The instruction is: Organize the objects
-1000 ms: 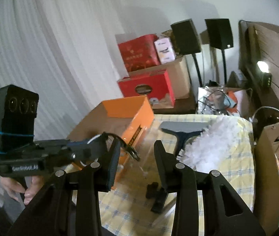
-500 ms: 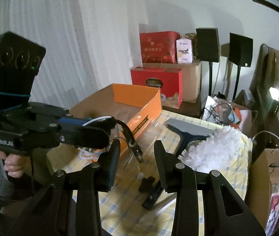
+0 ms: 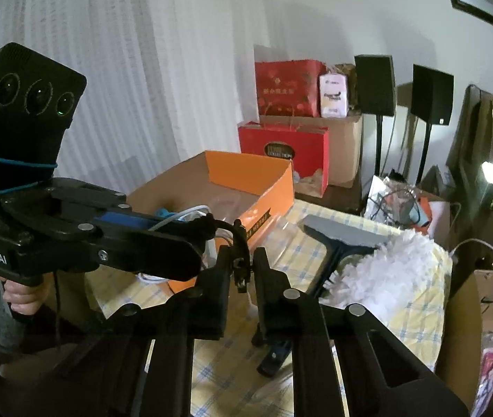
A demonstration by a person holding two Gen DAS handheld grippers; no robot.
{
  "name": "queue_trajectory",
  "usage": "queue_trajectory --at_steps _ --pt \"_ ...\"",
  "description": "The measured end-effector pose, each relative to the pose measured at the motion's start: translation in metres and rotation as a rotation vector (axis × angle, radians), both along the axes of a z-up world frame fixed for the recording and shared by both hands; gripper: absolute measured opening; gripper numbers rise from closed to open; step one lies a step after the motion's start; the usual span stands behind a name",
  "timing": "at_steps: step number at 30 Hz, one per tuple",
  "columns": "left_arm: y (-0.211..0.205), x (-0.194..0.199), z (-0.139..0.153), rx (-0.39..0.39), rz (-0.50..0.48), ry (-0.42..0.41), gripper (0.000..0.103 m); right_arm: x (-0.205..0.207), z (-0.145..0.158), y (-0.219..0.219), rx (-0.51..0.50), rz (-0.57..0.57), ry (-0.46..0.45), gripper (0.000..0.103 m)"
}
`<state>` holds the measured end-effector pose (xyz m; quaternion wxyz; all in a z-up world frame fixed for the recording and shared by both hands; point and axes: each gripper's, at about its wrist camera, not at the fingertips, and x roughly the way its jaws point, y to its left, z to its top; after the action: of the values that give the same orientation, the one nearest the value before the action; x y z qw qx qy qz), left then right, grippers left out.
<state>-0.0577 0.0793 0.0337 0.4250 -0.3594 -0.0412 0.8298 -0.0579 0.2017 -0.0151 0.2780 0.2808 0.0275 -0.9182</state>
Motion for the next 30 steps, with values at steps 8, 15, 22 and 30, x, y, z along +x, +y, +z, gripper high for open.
queue_trajectory --at_steps 8,15,22,30 --pt "-0.004 -0.01 -0.001 0.012 0.029 -0.036 0.02 -0.009 0.012 0.008 0.004 -0.131 0.027 0.012" --pt "-0.003 -0.013 -0.001 -0.003 0.058 -0.023 0.0 -0.01 0.027 0.015 -0.05 -0.16 0.046 0.012" --pt "-0.005 -0.015 -0.004 -0.006 0.106 -0.009 0.008 -0.008 0.037 0.024 -0.124 -0.148 0.026 0.012" --pt "0.016 -0.001 -0.017 -0.044 0.088 0.102 0.069 -0.006 0.047 0.024 -0.12 -0.133 0.031 0.012"
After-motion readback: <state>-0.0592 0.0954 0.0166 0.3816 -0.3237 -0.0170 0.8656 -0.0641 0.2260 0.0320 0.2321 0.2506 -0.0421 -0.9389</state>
